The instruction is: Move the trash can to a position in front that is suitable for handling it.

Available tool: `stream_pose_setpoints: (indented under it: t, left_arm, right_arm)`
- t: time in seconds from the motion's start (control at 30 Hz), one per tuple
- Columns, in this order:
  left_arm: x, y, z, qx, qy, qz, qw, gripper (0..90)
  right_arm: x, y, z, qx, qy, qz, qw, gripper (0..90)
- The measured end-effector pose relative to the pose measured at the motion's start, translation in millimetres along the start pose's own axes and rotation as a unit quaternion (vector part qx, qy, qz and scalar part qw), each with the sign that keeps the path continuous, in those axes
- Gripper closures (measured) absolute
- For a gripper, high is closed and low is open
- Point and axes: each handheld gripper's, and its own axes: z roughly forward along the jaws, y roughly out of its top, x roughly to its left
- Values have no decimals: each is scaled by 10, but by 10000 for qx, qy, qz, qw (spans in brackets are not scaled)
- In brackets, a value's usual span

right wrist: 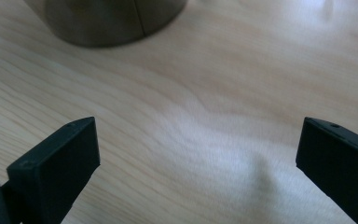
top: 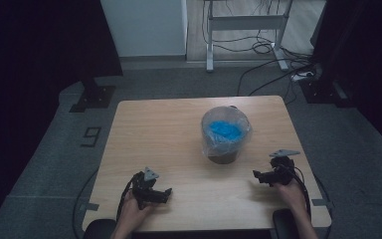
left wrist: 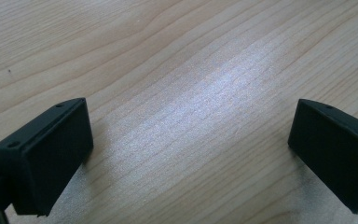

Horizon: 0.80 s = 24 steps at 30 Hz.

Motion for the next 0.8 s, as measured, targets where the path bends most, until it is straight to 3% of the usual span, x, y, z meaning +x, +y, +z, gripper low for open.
stream_pose_setpoints:
  t: [0.43, 0.8]
  left_arm:
    - [-2, 0, -1, 1, 6, -8, 10000, 0]
    - [-3, 0, -1, 3, 6, -15, 10000, 0]
  right_arm:
    - [-16, 518, -243, -331, 180, -237, 9990, 0]
    - [34, 1119, -395, -354, 251, -444, 9981, 0]
